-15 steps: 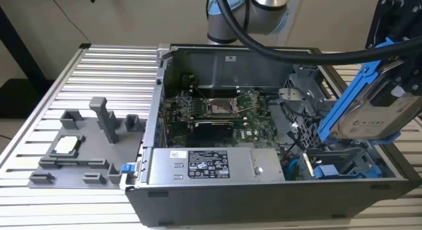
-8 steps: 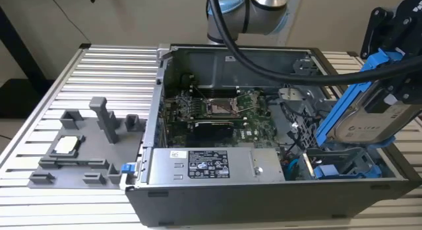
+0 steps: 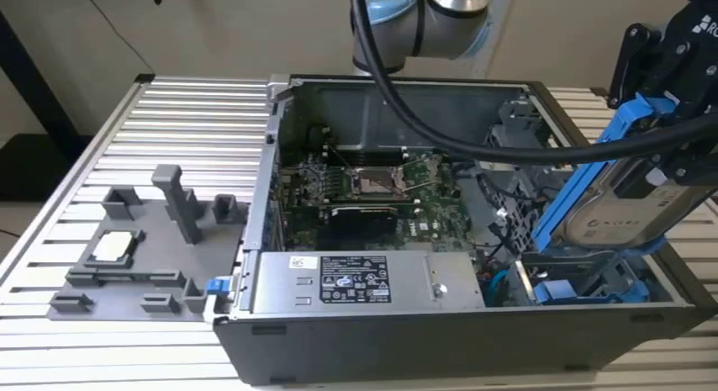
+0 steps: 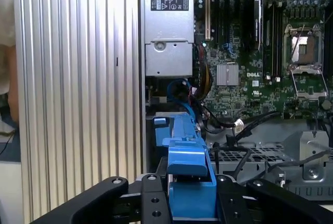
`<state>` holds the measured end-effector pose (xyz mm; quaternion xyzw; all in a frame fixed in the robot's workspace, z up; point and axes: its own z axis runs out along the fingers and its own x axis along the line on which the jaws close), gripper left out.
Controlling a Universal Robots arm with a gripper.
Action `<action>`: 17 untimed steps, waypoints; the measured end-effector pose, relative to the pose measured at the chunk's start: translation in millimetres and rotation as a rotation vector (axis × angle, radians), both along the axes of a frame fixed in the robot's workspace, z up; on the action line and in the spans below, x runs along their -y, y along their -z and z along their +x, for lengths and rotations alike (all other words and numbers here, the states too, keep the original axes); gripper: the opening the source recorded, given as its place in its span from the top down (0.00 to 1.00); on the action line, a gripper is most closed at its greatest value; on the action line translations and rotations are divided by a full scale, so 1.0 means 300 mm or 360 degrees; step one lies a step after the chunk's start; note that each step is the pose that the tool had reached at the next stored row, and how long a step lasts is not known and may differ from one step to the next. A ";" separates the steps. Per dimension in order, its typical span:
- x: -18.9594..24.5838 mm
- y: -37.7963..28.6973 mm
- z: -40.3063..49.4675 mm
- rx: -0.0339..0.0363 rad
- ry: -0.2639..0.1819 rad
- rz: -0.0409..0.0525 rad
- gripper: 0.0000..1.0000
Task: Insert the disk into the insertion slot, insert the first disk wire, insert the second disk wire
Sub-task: 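Insert the disk into the insertion slot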
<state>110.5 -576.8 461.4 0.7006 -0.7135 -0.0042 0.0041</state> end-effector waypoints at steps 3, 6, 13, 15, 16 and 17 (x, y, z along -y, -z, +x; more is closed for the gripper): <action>0.000 0.010 0.000 0.0000 0.0000 0.0006 0.67; 0.000 0.023 0.000 0.0000 0.0000 0.0011 0.67; 0.000 0.053 0.008 -0.0001 -0.0002 0.0012 0.67; 0.000 0.061 0.015 -0.0004 -0.0005 0.0012 0.67; 0.000 0.064 0.019 -0.0007 -0.0007 0.0012 0.67; 0.000 0.067 0.022 -0.0011 -0.0009 0.0011 0.67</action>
